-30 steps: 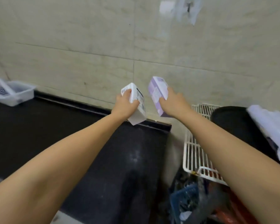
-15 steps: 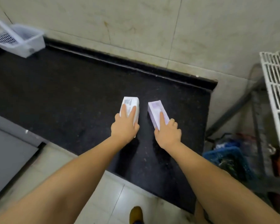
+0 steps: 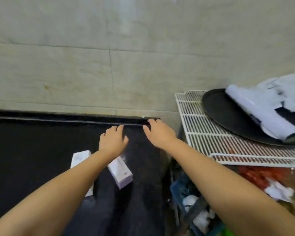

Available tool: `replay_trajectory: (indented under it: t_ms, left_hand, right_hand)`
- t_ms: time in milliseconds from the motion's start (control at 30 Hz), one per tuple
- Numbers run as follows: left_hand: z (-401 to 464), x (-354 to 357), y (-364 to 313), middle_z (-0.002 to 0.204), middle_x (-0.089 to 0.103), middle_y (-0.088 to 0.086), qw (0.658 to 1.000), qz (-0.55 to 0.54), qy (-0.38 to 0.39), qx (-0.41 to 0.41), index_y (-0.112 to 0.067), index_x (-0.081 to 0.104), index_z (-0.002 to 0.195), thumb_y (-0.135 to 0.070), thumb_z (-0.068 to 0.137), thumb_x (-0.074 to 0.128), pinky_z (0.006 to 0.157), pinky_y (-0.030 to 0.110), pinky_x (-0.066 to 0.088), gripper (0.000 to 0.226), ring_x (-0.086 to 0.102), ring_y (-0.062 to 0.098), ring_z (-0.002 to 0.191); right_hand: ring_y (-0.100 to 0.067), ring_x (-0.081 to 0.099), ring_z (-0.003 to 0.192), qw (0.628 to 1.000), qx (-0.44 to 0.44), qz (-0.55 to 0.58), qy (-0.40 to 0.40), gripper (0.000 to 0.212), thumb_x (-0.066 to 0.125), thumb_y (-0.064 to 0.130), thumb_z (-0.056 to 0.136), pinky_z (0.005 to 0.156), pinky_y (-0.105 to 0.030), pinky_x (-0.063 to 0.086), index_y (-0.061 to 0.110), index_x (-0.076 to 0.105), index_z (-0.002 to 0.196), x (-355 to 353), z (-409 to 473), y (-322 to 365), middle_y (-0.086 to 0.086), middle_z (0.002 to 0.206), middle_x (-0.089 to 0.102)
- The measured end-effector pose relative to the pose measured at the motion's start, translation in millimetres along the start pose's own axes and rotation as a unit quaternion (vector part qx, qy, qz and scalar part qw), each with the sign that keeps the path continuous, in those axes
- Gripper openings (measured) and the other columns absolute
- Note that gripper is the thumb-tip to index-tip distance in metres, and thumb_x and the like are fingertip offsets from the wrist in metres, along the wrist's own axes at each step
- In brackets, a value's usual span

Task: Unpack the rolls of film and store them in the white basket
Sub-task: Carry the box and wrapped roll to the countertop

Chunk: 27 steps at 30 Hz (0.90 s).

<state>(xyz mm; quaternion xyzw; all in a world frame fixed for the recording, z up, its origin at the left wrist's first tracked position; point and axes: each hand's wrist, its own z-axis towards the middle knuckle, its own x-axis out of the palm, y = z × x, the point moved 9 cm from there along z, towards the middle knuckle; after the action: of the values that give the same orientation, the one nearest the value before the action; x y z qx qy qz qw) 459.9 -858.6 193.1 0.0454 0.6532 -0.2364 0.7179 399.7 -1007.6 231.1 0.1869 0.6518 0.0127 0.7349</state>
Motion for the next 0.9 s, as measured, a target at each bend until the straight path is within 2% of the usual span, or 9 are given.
replay_trajectory:
  t_ms: [67, 233, 333, 367, 467, 567, 633, 733, 900]
  left_hand:
    - [22.6, -20.8, -68.7, 0.129, 0.055, 0.015, 0.996, -0.036, -0.023, 0.073, -0.013, 0.042, 0.135, -0.030, 0.092, 0.045, 0.091, 0.043, 0.044, 0.047, 0.051, 0.034, 0.117]
    - [40.1, -56.2, -248.9, 0.124, 0.060, 0.019, 0.959, -0.125, -0.045, 0.250, -0.009, 0.053, 0.126, -0.022, 0.091, 0.049, 0.093, 0.041, 0.044, 0.037, 0.055, 0.035, 0.113]
    - [32.2, -67.3, -332.4, 0.121, 0.061, 0.014, 0.938, -0.120, -0.073, 0.316, -0.012, 0.056, 0.123, -0.025, 0.091, 0.048, 0.090, 0.041, 0.046, 0.036, 0.056, 0.032, 0.111]
    - [29.7, -65.4, -353.8, 0.119, 0.061, 0.013, 0.935, -0.114, -0.069, 0.330, -0.013, 0.056, 0.122, -0.026, 0.091, 0.046, 0.088, 0.041, 0.047, 0.035, 0.056, 0.032, 0.110]
    - [29.6, -43.9, -396.0, 0.110, 0.060, 0.011, 0.938, -0.074, -0.020, 0.338, -0.014, 0.059, 0.111, -0.028, 0.091, 0.041, 0.082, 0.042, 0.050, 0.030, 0.056, 0.029, 0.100]
    - [41.6, -7.5, -405.7, 0.111, 0.057, 0.012, 0.951, -0.028, 0.063, 0.302, -0.013, 0.058, 0.109, -0.030, 0.093, 0.039, 0.083, 0.043, 0.049, 0.030, 0.055, 0.029, 0.099]
    - [48.0, 16.3, -400.8, 0.117, 0.053, 0.012, 0.955, 0.004, 0.111, 0.273, -0.014, 0.055, 0.115, -0.032, 0.093, 0.039, 0.088, 0.045, 0.047, 0.033, 0.052, 0.031, 0.106]
    - [49.6, 31.7, -394.0, 0.123, 0.048, 0.012, 0.961, 0.016, 0.102, 0.256, -0.015, 0.052, 0.119, -0.032, 0.093, 0.041, 0.090, 0.046, 0.047, 0.033, 0.046, 0.031, 0.113]
    - [45.6, 32.2, -390.9, 0.124, 0.047, 0.011, 0.965, 0.003, 0.062, 0.253, -0.015, 0.050, 0.123, -0.030, 0.093, 0.041, 0.089, 0.045, 0.046, 0.035, 0.045, 0.030, 0.115]
  right_hand:
    - [-0.039, 0.055, 0.111, 0.998, 0.010, 0.003, -0.061, 0.044, 0.034, 0.039, 0.097, 0.088, -0.045, 0.047, 0.008, 0.052, 0.123, -64.0, -2.4, -34.0, -0.021, 0.122, 0.057]
    - [-0.035, 0.059, 0.097, 0.981, 0.093, -0.010, -0.169, 0.037, 0.035, 0.034, 0.097, 0.078, -0.040, 0.047, 0.007, 0.059, 0.106, -188.1, -35.9, -157.7, -0.018, 0.109, 0.064]
    - [-0.033, 0.057, 0.090, 0.967, 0.159, -0.029, -0.196, 0.033, 0.033, 0.028, 0.097, 0.075, -0.037, 0.041, 0.012, 0.054, 0.077, -230.9, -62.6, -237.4, -0.020, 0.106, 0.065]
    - [-0.033, 0.056, 0.090, 0.964, 0.179, -0.032, -0.194, 0.033, 0.032, 0.024, 0.097, 0.073, -0.036, 0.040, 0.012, 0.055, 0.075, -238.8, -69.7, -263.0, -0.021, 0.107, 0.064]
    - [-0.036, 0.057, 0.107, 0.956, 0.239, -0.008, -0.171, 0.034, 0.031, 0.019, 0.099, 0.082, -0.037, 0.042, 0.003, 0.061, 0.099, -247.7, -82.9, -332.8, -0.022, 0.110, 0.062]
    - [-0.036, 0.051, 0.119, 0.938, 0.312, 0.075, -0.128, 0.047, 0.028, 0.032, 0.100, 0.096, -0.039, 0.041, -0.001, 0.053, 0.121, -228.6, -83.1, -385.9, -0.021, 0.128, 0.056]
    - [-0.035, 0.050, 0.119, 0.926, 0.341, 0.141, -0.073, 0.055, 0.025, 0.041, 0.099, 0.097, -0.041, 0.044, 0.002, 0.046, 0.131, -203.9, -75.7, -401.9, -0.019, 0.137, 0.050]
    - [-0.032, 0.049, 0.122, 0.919, 0.336, 0.203, -0.037, 0.063, 0.024, 0.050, 0.097, 0.102, -0.038, 0.039, 0.004, 0.045, 0.134, -182.8, -58.1, -396.3, -0.018, 0.144, 0.045]
    - [-0.032, 0.031, 0.139, 0.937, 0.300, 0.180, 0.008, 0.091, 0.031, 0.070, 0.085, 0.108, -0.039, 0.027, 0.008, 0.012, 0.150, -164.6, -21.7, -353.2, -0.015, 0.156, 0.025]
